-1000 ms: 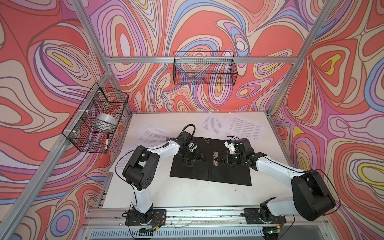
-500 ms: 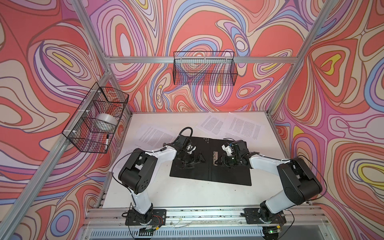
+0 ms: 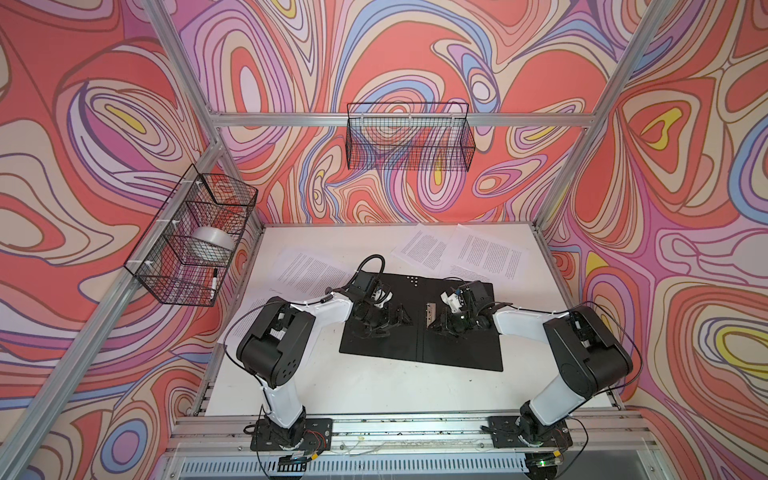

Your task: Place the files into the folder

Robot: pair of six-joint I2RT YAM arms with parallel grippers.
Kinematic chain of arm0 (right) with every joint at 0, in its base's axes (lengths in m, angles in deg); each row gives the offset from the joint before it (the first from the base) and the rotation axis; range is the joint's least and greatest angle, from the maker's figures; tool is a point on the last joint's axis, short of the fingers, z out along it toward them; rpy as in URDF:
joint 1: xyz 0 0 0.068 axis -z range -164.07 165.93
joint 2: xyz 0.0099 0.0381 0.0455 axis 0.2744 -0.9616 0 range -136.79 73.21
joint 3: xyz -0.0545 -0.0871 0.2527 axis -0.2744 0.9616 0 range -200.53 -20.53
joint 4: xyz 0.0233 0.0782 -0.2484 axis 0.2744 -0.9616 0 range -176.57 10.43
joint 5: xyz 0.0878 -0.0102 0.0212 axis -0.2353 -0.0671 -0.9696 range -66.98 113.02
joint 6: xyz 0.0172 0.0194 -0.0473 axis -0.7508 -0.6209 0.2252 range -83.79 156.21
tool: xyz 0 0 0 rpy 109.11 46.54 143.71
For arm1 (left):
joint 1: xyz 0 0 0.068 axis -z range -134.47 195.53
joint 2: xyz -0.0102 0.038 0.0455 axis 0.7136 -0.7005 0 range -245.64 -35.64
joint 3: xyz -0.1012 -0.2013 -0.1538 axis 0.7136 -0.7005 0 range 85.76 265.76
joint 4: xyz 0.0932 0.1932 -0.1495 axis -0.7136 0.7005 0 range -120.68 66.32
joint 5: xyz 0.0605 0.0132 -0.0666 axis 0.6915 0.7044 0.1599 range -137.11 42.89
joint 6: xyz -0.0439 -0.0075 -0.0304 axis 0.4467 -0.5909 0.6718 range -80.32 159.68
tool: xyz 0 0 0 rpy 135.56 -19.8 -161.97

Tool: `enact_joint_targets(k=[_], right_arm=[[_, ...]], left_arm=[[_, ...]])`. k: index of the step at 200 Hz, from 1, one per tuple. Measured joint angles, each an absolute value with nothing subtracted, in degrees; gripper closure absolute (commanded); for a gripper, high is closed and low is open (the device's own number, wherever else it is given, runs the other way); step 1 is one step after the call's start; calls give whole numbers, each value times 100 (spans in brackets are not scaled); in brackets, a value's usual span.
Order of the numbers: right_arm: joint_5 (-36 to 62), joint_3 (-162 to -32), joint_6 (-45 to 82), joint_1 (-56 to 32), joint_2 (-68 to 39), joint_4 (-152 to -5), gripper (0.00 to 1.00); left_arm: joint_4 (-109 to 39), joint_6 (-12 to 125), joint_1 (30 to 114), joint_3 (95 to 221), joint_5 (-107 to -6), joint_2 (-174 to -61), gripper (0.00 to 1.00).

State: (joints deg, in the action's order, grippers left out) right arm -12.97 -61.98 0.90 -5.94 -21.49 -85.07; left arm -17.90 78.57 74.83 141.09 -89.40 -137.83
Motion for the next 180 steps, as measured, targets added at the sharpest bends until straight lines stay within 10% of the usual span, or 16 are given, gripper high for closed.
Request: enact_joint_targets(k=[180], right_arm=[[-1334,-6370,-98,-596,-2387,-8476,100]], left_arm=[[-2000,7896,7483,14034,-9062,-13800,0]])
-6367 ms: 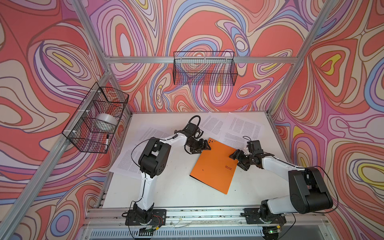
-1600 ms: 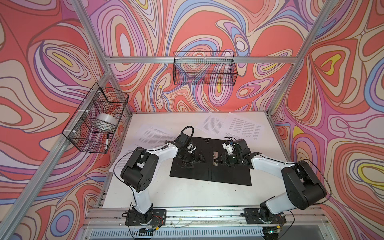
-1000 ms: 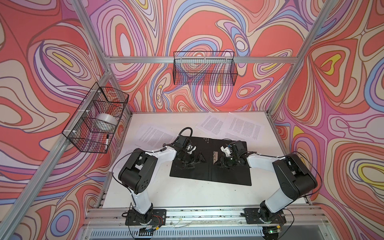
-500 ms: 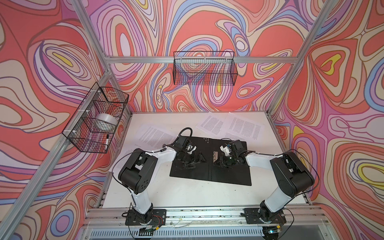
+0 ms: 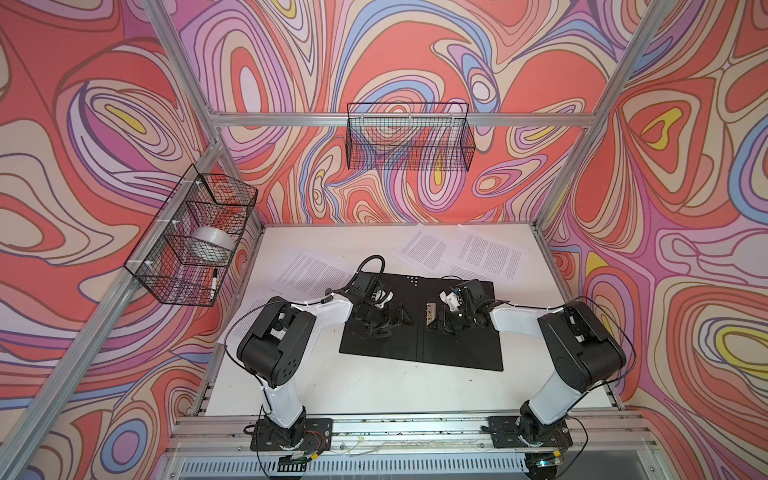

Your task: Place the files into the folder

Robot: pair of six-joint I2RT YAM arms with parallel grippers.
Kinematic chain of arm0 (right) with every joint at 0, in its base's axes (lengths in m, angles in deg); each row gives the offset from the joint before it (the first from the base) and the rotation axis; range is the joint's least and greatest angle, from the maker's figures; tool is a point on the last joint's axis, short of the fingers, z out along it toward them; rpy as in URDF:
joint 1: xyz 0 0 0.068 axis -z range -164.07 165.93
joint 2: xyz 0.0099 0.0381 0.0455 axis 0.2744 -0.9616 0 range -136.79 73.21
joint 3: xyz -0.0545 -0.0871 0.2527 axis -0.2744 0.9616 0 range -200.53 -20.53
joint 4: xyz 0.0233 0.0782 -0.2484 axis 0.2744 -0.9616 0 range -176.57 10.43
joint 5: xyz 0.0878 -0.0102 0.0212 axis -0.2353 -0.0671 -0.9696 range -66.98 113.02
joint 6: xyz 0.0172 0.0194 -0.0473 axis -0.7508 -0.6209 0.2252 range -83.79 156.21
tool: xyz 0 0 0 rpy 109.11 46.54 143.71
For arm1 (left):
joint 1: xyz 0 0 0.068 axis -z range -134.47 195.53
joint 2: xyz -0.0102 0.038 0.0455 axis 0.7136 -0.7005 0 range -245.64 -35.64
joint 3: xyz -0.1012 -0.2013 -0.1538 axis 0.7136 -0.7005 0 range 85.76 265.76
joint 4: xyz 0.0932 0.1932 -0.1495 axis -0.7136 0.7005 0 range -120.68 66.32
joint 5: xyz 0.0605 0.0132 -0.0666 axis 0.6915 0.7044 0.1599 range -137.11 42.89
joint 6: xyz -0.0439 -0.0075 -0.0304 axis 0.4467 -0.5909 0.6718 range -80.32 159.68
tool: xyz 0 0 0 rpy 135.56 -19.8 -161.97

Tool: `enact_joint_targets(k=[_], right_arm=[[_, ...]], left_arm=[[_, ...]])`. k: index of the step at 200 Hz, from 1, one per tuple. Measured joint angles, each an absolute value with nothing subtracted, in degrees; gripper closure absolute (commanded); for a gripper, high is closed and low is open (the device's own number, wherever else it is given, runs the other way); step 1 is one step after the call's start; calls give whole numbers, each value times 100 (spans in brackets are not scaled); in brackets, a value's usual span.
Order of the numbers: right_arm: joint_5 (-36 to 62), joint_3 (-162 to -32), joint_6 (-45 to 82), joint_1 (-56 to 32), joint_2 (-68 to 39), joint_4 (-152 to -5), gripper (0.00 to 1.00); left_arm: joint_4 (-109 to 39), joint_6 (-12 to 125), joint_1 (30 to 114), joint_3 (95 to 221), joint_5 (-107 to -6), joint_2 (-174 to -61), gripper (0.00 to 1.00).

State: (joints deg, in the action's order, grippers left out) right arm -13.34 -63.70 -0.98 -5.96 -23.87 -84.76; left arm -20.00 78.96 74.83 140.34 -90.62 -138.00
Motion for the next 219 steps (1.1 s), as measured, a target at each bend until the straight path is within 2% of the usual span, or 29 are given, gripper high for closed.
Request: enact_joint_targets(k=[219], right_arm=[[-849,-6770,155,-666,-2358,-9398,100]], left_arm=[[-2293,8041,7485,13969,-9184,-13918,1]])
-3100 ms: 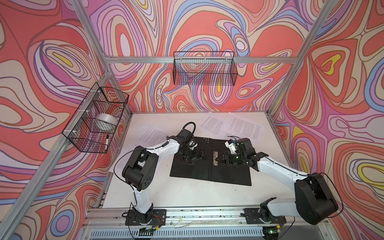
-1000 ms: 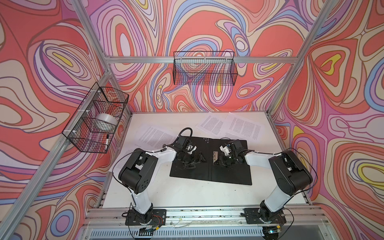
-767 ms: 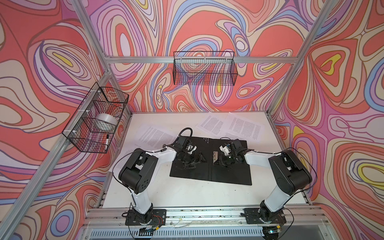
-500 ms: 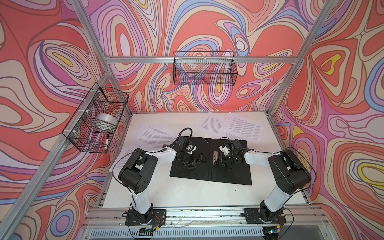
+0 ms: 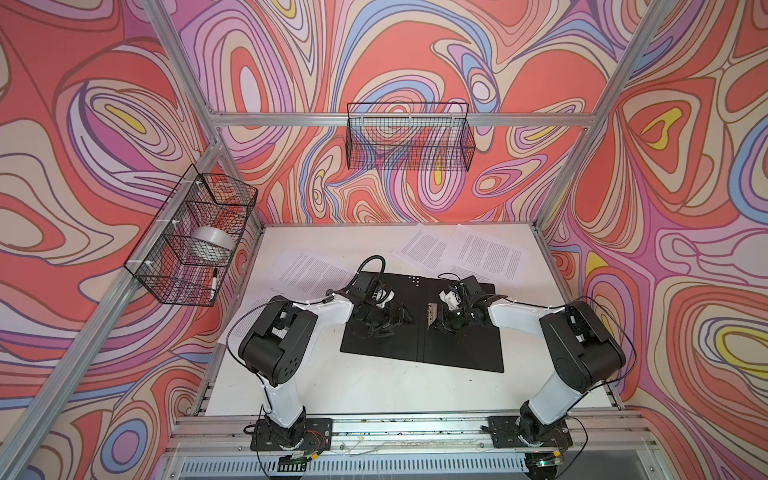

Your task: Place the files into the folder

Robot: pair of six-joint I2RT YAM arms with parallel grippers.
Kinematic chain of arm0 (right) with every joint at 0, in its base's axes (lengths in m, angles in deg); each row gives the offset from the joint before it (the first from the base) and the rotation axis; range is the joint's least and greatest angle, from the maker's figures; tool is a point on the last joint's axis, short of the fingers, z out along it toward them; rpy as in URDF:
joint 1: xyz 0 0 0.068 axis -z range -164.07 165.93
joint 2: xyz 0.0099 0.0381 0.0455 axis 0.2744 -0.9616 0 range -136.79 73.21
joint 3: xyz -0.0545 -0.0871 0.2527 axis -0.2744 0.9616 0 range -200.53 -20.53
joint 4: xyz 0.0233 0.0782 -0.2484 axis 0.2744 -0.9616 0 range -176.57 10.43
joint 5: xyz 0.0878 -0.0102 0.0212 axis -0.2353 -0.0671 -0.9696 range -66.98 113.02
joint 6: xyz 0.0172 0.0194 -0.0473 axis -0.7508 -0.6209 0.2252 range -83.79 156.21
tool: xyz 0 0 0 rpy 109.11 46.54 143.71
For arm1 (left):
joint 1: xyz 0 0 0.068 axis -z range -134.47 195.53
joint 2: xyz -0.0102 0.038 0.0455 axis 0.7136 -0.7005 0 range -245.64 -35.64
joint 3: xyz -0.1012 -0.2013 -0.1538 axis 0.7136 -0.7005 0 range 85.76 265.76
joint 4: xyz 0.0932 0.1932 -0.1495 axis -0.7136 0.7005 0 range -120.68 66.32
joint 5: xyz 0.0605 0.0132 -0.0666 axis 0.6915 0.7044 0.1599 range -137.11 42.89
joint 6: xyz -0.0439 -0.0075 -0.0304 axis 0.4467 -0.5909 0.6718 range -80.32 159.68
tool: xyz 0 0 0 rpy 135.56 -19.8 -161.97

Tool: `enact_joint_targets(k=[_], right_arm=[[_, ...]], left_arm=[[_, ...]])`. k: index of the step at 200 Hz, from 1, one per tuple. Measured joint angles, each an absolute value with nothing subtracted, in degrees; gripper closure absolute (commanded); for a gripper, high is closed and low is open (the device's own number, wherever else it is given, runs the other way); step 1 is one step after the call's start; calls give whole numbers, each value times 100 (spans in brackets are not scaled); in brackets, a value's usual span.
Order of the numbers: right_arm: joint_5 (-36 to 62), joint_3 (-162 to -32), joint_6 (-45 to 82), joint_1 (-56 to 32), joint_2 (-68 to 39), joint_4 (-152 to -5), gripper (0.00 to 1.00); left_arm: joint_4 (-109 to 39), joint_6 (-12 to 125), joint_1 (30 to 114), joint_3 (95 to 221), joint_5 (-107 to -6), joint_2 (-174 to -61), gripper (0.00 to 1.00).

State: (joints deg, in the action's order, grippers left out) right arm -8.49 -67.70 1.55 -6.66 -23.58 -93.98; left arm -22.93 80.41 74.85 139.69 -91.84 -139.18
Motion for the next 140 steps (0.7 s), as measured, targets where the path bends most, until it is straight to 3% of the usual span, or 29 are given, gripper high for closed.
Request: enact_joint_targets(k=[140], right_arm=[[-595,-7044,205,-675,-2481,-9864,100]], left_arm=[[-2662,8172,7455,13814,-9318,-13923,1]])
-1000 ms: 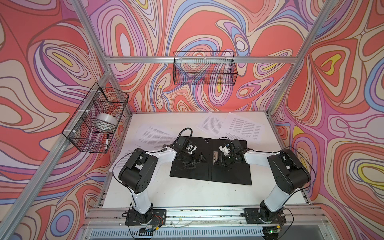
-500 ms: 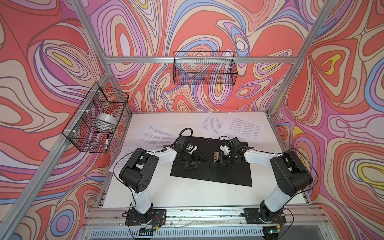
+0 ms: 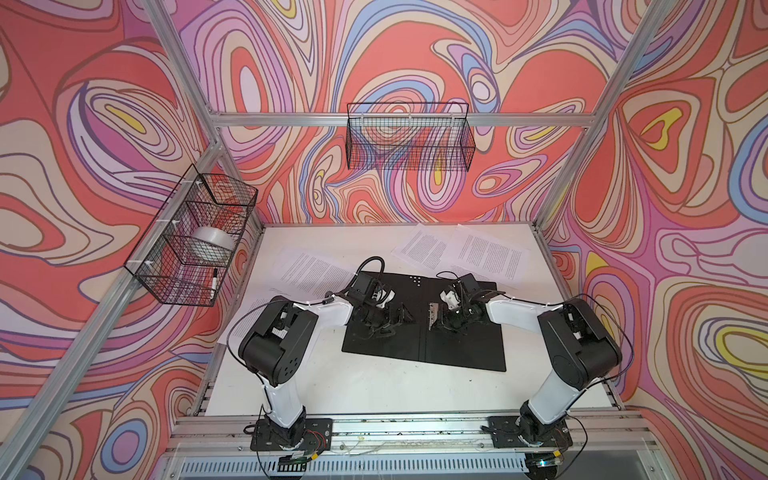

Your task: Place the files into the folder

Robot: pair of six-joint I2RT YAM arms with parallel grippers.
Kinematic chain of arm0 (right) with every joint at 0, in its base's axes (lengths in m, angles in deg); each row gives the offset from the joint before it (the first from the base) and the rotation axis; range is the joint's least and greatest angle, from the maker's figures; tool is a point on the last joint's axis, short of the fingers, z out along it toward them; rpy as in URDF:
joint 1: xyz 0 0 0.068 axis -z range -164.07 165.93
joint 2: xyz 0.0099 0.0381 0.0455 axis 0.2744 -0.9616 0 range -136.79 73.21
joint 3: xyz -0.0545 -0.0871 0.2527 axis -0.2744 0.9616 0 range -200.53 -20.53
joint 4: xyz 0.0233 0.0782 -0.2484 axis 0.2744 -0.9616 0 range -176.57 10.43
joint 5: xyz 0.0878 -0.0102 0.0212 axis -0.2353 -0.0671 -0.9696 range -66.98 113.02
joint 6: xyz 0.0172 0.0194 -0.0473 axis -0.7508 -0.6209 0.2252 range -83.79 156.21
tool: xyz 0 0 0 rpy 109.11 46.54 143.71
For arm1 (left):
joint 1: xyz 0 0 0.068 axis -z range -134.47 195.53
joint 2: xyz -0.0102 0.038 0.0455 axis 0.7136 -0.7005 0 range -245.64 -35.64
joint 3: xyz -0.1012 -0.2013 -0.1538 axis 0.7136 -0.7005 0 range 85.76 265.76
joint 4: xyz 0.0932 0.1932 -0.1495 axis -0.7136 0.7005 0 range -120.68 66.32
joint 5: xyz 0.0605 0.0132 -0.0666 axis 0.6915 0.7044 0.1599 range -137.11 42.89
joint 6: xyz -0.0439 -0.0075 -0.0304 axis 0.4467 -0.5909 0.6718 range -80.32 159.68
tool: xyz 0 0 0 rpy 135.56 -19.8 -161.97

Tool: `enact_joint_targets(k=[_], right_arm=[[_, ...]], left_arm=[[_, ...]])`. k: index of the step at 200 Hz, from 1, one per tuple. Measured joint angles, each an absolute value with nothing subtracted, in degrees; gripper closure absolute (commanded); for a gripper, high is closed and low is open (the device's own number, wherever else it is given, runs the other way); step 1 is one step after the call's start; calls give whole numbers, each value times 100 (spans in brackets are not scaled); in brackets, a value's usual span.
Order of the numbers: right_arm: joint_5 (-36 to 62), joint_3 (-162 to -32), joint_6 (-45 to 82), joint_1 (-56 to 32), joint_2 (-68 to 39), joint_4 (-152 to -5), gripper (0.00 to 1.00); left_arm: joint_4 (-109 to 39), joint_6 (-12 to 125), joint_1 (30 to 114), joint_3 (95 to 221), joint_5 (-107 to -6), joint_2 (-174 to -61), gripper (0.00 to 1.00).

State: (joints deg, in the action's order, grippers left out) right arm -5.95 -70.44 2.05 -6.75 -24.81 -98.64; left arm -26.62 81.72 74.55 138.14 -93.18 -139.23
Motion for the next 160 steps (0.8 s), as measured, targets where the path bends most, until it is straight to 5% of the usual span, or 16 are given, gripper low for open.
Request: enact_joint_targets(k=[22,84,104,132,160], right_arm=[[-729,-7146,203,-651,-2372,-9982,100],[-551,-7540,256,-568,-1650,-10290,65],[-420,-7507,282,-564,-1353,-10452,68],[-374,-7135,205,-564,-1119,-10426,91],[-427,-6707,17,-579,-1161,-10378,95]], left_arm=[[-2667,8172,7450,13811,-9324,-13927,1],[-2676,8189,7435,13811,-9368,-13944,1],[-2678,8189,7435,13811,-9366,-13944,1],[-2678,8192,7435,13811,-9368,-13947,2],[-2678,8192,7435,13811,-9368,-13947,1]])
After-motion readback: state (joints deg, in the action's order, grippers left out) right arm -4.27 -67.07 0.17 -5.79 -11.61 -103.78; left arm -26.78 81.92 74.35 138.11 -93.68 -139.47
